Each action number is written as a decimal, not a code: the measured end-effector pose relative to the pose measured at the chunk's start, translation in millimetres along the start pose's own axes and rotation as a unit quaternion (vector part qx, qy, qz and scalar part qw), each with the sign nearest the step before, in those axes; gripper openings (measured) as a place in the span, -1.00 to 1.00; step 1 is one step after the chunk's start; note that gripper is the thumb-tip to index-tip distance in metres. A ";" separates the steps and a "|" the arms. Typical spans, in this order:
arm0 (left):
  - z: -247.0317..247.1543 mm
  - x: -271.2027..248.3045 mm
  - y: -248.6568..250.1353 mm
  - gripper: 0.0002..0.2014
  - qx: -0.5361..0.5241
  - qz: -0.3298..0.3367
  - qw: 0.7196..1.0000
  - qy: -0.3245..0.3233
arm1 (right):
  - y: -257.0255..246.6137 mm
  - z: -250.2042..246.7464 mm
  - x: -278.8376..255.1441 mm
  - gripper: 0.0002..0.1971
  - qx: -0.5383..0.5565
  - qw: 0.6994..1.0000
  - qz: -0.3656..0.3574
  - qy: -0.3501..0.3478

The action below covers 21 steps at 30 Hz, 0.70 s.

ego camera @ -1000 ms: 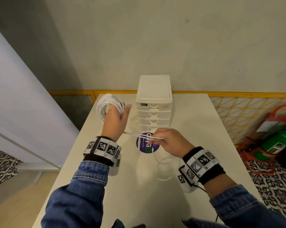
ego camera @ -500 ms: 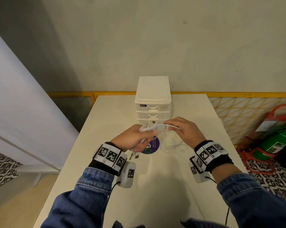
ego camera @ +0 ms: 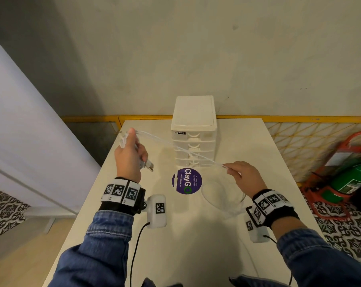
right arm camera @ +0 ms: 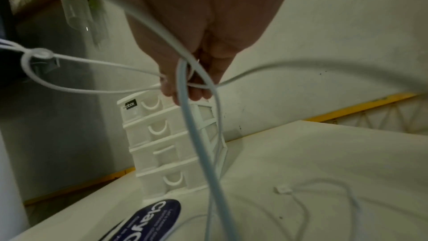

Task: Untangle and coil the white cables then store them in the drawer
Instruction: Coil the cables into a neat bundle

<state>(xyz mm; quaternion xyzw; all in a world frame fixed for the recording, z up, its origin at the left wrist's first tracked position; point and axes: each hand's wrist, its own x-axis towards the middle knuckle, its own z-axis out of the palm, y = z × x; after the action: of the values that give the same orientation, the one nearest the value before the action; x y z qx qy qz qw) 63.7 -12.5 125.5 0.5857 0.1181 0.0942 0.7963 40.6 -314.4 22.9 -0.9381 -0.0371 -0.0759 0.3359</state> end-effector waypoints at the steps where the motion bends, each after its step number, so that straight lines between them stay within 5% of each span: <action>1: -5.4 2.4 1.5 -0.65 -0.019 0.001 0.999 0.031 | 2.2 -2.4 -2.6 -0.70 -0.001 0.999 0.033 0.002; 6: -11.8 6.2 -5.8 -0.66 0.073 -0.017 0.995 0.066 | -1.2 -5.9 5.4 -0.50 -0.014 0.995 0.093 -0.045; 9: -3.0 1.2 -14.1 -0.62 0.172 -0.051 0.984 -0.009 | -31.1 -10.6 14.7 -0.27 -0.067 0.995 0.048 -0.058; 12: 9.4 -8.0 -22.9 -0.65 0.229 -0.082 0.964 -0.112 | -69.7 -12.0 19.0 -0.21 0.004 0.998 -0.059 -0.032; 15: 24.8 -19.9 -27.5 -0.61 0.235 -0.093 0.948 -0.194 | -94.4 5.1 20.4 -0.13 0.095 0.986 -0.074 -0.114; 21: 37.8 -32.6 -20.3 -0.58 0.243 -0.127 0.911 -0.308 | -87.1 18.1 23.1 -0.80 0.194 0.978 -0.067 -0.038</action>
<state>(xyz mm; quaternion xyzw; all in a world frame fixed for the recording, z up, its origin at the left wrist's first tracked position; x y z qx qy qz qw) 44.2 -62.3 119.5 0.7410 -0.0401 -0.2246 0.6316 55.0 -235.2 67.4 -0.8525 -0.1268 -0.0540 0.5042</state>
